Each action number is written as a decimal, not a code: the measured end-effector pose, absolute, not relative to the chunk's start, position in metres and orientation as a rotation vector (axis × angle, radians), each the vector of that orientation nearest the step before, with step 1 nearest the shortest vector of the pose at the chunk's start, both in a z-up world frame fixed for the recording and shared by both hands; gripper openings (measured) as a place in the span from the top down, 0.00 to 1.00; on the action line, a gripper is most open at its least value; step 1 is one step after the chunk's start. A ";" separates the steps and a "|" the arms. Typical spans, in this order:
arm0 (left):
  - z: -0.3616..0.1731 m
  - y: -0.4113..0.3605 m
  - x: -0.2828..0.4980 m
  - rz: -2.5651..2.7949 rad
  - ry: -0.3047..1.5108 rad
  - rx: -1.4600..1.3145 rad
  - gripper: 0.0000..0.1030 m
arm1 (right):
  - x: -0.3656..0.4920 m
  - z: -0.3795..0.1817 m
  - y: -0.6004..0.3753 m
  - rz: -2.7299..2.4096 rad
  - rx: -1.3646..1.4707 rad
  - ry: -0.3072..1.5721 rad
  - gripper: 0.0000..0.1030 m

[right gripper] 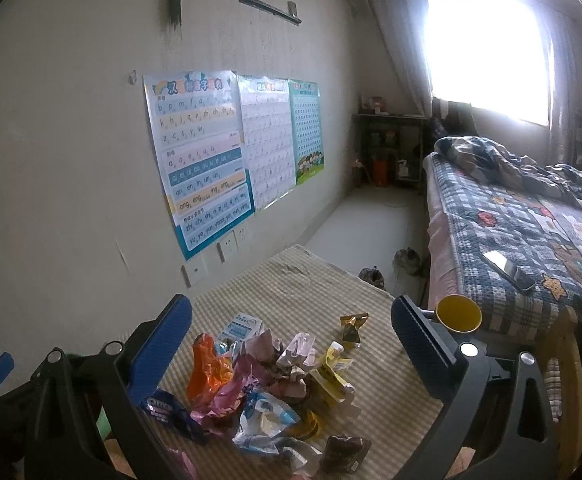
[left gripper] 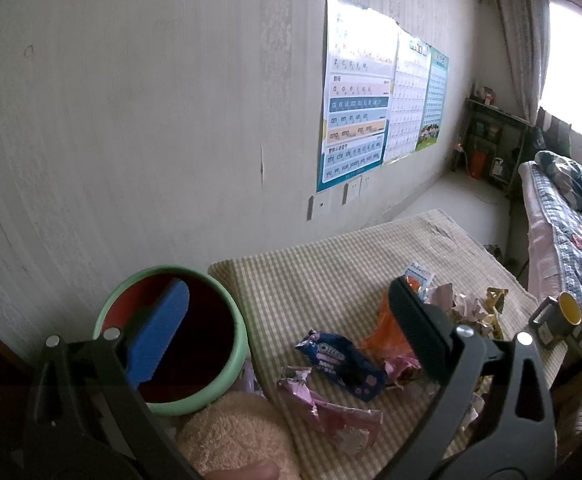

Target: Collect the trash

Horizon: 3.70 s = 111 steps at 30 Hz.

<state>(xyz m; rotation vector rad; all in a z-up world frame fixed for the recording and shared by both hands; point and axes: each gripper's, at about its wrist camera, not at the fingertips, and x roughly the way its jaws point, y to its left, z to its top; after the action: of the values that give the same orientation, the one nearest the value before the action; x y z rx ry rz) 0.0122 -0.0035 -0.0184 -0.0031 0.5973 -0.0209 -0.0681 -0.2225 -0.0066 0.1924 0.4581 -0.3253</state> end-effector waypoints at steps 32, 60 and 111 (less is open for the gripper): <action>-0.045 -0.002 0.021 -0.057 0.665 0.036 0.05 | -0.059 -0.040 -0.228 -0.277 0.163 0.511 0.07; -0.201 -0.043 0.028 -0.254 1.152 0.113 0.16 | -0.060 -0.163 -0.275 -0.100 0.368 0.900 0.18; -0.114 -0.001 0.023 -0.463 0.960 -0.123 0.73 | -0.081 -0.119 -0.228 0.078 0.300 0.905 0.69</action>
<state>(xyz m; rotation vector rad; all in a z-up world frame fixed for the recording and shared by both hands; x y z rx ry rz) 0.0227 -0.0011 -0.1145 -0.1234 0.9605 -0.4634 -0.0812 -0.2277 -0.1191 0.3000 0.9047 0.0781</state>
